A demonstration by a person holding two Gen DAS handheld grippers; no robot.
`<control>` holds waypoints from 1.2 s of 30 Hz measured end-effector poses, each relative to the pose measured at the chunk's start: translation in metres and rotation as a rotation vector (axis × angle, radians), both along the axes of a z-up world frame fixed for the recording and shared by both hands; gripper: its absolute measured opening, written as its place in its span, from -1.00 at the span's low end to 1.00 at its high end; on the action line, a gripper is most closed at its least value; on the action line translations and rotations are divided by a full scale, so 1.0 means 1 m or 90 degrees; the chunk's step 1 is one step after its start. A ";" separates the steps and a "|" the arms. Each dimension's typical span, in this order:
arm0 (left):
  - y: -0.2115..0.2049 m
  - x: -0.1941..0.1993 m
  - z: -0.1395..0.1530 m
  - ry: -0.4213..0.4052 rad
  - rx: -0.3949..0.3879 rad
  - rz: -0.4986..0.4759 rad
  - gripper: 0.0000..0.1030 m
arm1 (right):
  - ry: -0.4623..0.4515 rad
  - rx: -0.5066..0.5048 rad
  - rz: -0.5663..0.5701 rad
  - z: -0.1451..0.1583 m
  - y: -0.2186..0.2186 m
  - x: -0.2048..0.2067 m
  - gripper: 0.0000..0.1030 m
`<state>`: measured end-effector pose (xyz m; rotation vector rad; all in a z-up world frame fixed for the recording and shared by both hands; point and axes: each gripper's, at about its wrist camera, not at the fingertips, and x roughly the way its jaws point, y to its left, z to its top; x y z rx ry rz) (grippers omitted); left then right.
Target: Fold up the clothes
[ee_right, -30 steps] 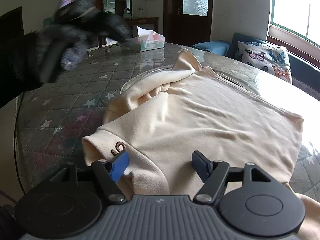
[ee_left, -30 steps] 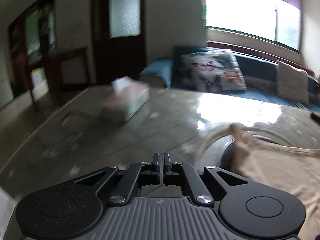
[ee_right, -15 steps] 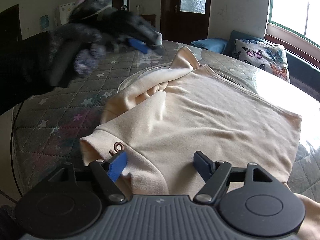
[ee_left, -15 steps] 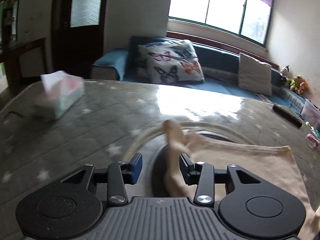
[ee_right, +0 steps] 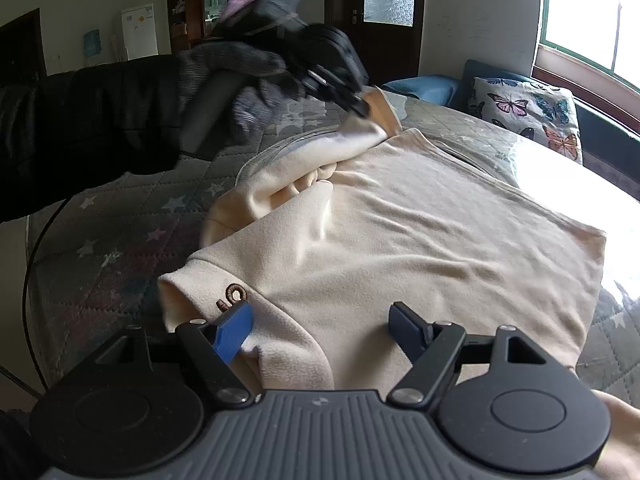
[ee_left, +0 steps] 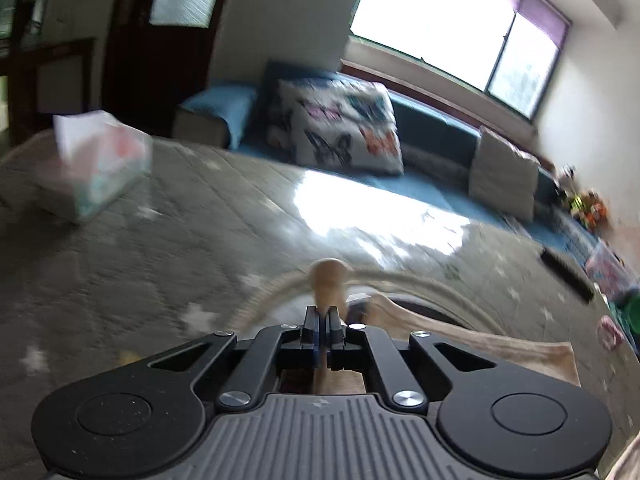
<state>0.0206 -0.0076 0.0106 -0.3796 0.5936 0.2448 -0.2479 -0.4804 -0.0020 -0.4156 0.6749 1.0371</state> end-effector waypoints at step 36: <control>0.068 -0.166 0.016 -0.041 0.076 0.148 -0.94 | -0.042 -0.025 0.101 0.017 0.039 -0.064 -0.84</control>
